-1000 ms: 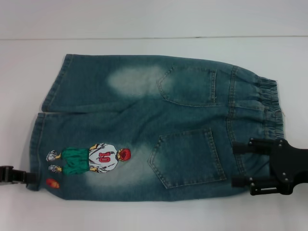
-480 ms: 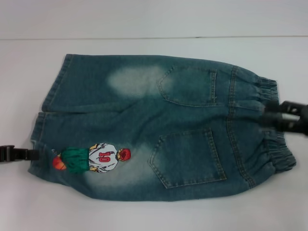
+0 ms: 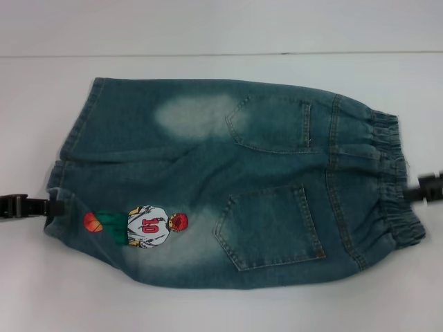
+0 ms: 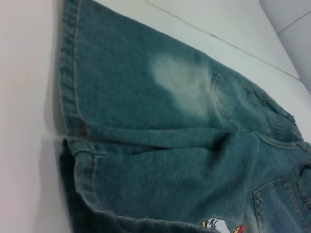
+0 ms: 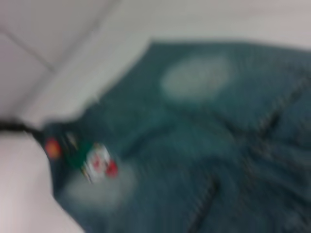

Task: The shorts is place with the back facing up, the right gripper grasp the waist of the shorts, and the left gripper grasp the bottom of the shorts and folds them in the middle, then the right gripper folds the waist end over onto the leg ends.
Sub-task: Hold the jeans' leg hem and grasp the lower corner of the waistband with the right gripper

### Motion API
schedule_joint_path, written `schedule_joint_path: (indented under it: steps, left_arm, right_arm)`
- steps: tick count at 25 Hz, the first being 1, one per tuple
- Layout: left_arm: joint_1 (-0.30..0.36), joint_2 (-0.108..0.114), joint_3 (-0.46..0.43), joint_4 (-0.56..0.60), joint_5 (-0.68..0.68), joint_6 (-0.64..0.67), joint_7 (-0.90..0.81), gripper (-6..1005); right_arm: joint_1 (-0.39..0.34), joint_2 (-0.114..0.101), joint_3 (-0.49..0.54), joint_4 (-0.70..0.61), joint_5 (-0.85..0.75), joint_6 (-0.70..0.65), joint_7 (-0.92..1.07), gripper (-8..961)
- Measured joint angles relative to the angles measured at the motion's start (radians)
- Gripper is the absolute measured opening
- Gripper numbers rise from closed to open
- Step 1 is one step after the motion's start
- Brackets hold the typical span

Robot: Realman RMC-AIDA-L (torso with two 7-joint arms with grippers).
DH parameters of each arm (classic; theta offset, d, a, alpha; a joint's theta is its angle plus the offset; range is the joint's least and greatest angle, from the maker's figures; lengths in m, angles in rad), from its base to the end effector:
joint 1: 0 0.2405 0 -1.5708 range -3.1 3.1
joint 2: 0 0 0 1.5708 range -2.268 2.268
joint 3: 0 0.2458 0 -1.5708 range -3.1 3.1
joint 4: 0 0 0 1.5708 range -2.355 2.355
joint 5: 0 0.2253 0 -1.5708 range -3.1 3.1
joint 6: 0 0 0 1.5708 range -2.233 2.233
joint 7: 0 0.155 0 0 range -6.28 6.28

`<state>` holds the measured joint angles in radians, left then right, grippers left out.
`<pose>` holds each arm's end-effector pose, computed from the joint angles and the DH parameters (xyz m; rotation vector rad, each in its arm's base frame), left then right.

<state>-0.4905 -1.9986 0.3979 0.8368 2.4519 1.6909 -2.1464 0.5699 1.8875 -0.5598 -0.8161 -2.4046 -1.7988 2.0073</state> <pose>-0.3342 0.3133 0.0720 -2.2987 -1.6974 -0.3950 0.3016 0.3345 0.0967 -2.6353 1.3693 0.2145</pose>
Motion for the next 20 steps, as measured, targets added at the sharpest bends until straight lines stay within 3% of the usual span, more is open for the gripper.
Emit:
schedule_joint_path:
  steps: [11,20]
  left_arm:
    - [-0.011,0.001,0.006,-0.014,-0.001,-0.004,0.001,37]
    - [-0.015,0.004,0.004,-0.036,-0.001,-0.013,0.006,38]
  right_arm:
    - [0.076,0.014,-0.092,-0.017,-0.284,-0.001,-0.064,796]
    - [0.101,0.041,-0.158,-0.004,-0.325,0.053,-0.056,789]
